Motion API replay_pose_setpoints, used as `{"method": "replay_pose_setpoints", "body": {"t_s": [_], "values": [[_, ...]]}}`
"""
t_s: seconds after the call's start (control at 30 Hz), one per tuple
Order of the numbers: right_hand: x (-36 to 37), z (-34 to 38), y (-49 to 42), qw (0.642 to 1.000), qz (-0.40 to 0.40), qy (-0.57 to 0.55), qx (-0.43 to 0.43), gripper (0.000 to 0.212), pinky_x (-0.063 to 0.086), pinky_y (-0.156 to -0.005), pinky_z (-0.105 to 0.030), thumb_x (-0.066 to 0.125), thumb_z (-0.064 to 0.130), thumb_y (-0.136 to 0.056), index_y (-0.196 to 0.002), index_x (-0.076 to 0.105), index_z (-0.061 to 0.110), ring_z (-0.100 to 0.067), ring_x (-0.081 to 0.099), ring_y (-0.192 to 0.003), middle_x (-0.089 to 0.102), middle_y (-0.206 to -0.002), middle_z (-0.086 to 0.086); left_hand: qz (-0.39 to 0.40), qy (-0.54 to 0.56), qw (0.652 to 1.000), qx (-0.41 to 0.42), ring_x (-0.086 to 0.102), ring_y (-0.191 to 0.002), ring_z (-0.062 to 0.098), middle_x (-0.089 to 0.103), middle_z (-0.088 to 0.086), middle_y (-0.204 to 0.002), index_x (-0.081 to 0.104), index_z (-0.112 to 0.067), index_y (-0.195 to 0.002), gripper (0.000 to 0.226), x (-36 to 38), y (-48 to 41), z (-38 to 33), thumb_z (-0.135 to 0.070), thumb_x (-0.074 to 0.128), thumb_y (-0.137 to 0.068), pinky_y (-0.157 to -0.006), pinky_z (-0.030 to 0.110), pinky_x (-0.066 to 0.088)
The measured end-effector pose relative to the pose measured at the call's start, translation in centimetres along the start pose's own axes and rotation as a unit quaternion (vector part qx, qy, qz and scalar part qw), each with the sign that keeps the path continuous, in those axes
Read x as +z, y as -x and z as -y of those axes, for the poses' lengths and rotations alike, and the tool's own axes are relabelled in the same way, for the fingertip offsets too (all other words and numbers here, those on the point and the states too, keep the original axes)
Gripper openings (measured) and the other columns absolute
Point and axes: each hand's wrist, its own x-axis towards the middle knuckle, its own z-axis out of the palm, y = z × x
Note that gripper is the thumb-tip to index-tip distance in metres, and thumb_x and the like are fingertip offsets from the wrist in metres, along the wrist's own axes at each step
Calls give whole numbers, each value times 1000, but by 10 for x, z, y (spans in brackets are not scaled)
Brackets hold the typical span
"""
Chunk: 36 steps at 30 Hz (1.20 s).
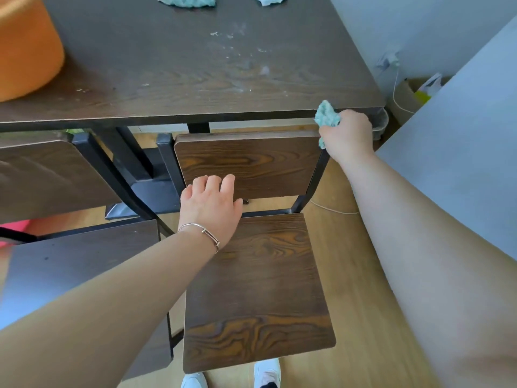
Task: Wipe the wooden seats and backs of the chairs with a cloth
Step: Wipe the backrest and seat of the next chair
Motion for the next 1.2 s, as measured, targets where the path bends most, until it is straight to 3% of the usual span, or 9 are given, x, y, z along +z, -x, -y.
{"method": "replay_pose_setpoints", "body": {"t_s": [0.07,0.17,0.23,0.4,0.57,0.73,0.97,1.1,1.2], "values": [[10,12,7,1000,19,0,-8,33,56,-79,-38,63,32,-91,-116,67,9,-24,63,-98,66,-109,-9,2,8,1000,3,38,-129,28,47,2,-139,30,-24,-146,51,1,3,13,-47,32,-100,-105,44,34],[27,43,27,997,32,14,-67,26,49,-67,-28,61,29,-93,-109,69,11,-20,64,-92,68,-102,-5,-1,12,1000,5,39,-129,27,48,0,-138,32,-26,-145,51,1,9,33,-49,30,-100,-106,44,34],[43,75,49,993,45,9,-113,29,44,-66,-22,62,30,-94,-116,66,11,-15,62,-91,65,-107,-4,1,18,1000,0,39,-129,26,48,0,-138,32,-26,-145,50,1,14,47,-49,30,-100,-107,44,33],[87,157,90,979,69,-5,-194,35,52,-77,-27,65,30,-93,-122,65,9,-19,62,-98,63,-115,-7,6,24,1000,-15,35,-133,26,46,-1,-140,30,-26,-145,51,1,32,84,-49,29,-100,-110,45,30],[112,213,110,963,89,33,-250,36,40,-69,-25,65,28,-93,-124,62,9,-20,59,-99,56,-111,-4,18,20,999,-27,33,-134,26,44,-1,-140,28,-26,-147,52,6,48,120,-49,26,-100,-111,43,28],[115,205,115,940,83,91,-317,36,34,-59,-25,66,25,-91,-123,58,12,-17,50,-82,47,-98,-1,22,23,999,-36,31,-136,26,43,-2,-142,27,-26,-147,52,12,57,134,-49,27,-100,-112,43,26],[98,198,104,903,118,138,-389,25,47,-68,-36,64,13,-90,-114,58,8,-26,57,-90,47,-94,-4,33,26,999,-26,31,-136,26,41,-1,-144,26,-26,-147,52,14,52,116,-50,26,-100,-113,44,27],[89,170,91,914,108,146,-364,26,39,-63,-35,63,14,-90,-114,56,8,-23,53,-81,49,-92,-4,30,24,999,-8,32,-135,26,43,-1,-141,28,-26,-147,53,14,47,99,-50,26,-100,-112,43,28],[76,142,76,927,89,144,-336,19,44,-63,-33,62,16,-93,-109,60,6,-22,54,-80,46,-90,-3,30,23,999,2,34,-133,25,45,-2,-140,29,-26,-147,53,19,42,86,-50,27,-100,-112,43,28]]}}
